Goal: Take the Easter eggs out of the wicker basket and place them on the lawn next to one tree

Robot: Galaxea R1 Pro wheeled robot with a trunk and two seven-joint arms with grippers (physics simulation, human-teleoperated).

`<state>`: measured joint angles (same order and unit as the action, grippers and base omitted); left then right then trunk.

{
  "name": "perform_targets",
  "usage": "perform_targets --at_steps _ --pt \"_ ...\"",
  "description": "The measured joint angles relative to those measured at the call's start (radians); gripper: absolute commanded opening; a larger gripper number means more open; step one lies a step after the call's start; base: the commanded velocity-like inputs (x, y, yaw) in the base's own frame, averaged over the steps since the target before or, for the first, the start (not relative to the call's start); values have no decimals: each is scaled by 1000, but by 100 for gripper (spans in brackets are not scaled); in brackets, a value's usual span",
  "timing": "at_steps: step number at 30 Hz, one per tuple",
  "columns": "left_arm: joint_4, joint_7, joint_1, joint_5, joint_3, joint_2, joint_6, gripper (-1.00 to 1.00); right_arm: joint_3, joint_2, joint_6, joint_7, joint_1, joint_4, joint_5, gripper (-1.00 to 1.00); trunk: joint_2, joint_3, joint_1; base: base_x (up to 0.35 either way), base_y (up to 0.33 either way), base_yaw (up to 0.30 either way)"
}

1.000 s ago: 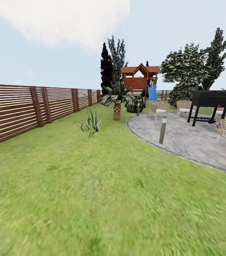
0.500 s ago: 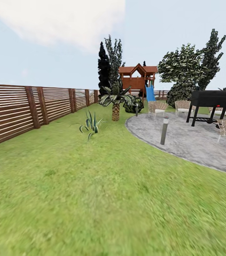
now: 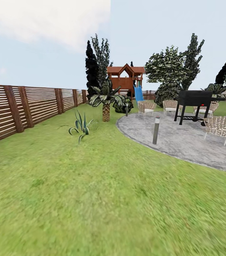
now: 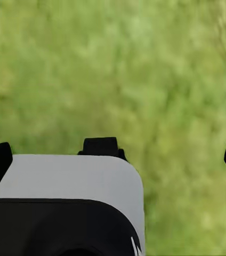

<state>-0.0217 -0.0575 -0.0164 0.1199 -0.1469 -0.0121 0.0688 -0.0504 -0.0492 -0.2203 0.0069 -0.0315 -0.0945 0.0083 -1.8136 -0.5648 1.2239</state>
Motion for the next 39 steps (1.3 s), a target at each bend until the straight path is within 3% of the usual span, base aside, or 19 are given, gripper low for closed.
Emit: perform_targets --at_steps 39 --pt "0 -1 0 0 0 0 -1 100 -1 1 0 0 0 1 0 100 0 0 0 253 259 -4"
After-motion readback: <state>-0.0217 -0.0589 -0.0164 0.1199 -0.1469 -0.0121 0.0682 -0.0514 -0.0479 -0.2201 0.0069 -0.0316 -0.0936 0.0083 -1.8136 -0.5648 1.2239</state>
